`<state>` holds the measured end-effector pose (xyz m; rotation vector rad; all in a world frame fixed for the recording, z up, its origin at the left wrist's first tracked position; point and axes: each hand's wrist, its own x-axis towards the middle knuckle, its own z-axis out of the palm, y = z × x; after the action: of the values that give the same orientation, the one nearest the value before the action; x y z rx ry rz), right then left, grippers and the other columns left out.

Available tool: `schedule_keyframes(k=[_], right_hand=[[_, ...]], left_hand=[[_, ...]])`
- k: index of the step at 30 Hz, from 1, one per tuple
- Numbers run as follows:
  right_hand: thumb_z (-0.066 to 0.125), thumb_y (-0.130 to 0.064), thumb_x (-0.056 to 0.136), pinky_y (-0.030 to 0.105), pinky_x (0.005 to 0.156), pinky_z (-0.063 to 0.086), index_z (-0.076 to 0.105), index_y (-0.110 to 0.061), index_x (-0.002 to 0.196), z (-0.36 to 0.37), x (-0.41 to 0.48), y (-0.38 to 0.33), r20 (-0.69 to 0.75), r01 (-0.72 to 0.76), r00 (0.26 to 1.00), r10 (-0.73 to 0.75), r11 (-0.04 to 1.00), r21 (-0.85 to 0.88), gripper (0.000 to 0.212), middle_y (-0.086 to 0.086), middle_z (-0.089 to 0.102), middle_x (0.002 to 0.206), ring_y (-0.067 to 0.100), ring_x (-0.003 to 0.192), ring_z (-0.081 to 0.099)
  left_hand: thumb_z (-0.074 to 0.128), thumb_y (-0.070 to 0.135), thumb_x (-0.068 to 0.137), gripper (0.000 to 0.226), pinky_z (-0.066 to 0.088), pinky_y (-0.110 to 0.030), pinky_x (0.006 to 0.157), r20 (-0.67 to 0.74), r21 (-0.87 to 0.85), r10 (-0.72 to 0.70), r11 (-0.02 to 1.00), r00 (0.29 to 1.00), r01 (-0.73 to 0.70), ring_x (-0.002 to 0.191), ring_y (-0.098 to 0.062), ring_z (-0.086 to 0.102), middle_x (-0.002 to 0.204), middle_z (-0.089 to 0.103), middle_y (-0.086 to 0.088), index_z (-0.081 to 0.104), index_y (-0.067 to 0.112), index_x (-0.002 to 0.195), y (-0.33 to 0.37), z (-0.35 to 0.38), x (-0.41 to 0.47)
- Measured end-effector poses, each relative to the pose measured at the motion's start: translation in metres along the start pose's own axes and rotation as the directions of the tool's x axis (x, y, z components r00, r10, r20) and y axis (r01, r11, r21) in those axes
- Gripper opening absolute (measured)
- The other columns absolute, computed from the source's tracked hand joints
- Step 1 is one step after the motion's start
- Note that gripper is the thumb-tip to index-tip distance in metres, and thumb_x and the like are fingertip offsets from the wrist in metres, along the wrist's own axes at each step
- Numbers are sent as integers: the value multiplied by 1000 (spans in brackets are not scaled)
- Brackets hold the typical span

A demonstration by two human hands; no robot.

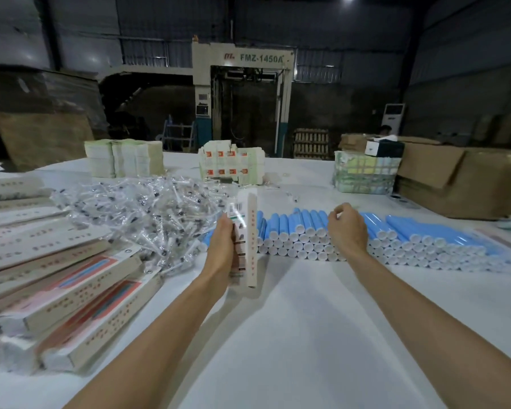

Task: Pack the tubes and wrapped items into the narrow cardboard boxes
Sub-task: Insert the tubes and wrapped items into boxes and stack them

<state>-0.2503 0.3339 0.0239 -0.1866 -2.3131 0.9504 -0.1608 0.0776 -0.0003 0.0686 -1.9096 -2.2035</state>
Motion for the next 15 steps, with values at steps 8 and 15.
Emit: schedule_keyframes(k=[8,15], right_hand=[[55,-33,105,36,69,39,41,-12,70,15,60,10,356,17,929,99,950,-310,44,11,47,76,30,80,52],[63,-24,100,33,62,40,44,-10,74,14,70,-4,380,45,918,115,921,-387,35,12,53,82,30,76,55]], left_hand=[[52,32,114,23,61,-33,77,83,-95,1,995,997,7,95,-16,76,105,79,1,68,22,128,-2,2,-5],[68,25,106,20,64,-37,82,78,-41,28,999,997,-25,102,-21,79,108,82,-1,73,18,124,-7,4,-3]])
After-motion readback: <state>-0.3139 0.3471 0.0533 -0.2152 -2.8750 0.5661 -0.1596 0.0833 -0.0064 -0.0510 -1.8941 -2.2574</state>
